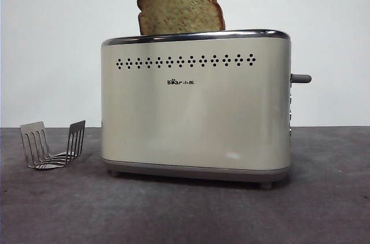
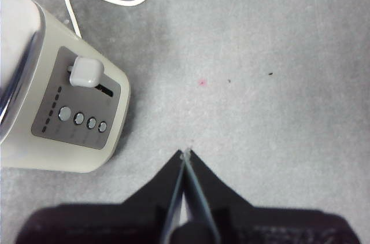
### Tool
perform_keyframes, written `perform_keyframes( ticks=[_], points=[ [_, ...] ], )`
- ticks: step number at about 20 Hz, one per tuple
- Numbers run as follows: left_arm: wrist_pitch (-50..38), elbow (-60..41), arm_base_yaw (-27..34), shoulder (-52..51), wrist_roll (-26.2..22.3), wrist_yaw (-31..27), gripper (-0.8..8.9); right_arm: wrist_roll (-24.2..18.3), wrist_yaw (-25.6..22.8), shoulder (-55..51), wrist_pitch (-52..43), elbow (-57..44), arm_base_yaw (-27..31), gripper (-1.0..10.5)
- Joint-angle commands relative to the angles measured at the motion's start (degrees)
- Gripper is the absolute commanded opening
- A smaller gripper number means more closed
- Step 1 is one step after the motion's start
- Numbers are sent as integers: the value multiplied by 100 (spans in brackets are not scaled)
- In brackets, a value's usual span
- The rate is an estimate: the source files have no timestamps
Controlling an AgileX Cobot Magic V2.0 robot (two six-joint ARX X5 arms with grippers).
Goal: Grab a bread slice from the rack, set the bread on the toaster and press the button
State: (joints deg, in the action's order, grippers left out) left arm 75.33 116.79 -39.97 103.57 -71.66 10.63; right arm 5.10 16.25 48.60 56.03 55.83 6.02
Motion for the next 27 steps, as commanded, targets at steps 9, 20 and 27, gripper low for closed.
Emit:
perform_keyframes(
  ticks=[9,20,27],
  points=[
    [-295,-26,-59,507,157,-2,0,-92,-24,4,-48,20,-11,0],
    [-472,-24,-72,326,1357,31,418,-92,-24,4,-42,20,-11,0],
    [-468,-24,-72,-660,2166,28,408,-162,227,46,-37,20,-11,-1]
  ],
)
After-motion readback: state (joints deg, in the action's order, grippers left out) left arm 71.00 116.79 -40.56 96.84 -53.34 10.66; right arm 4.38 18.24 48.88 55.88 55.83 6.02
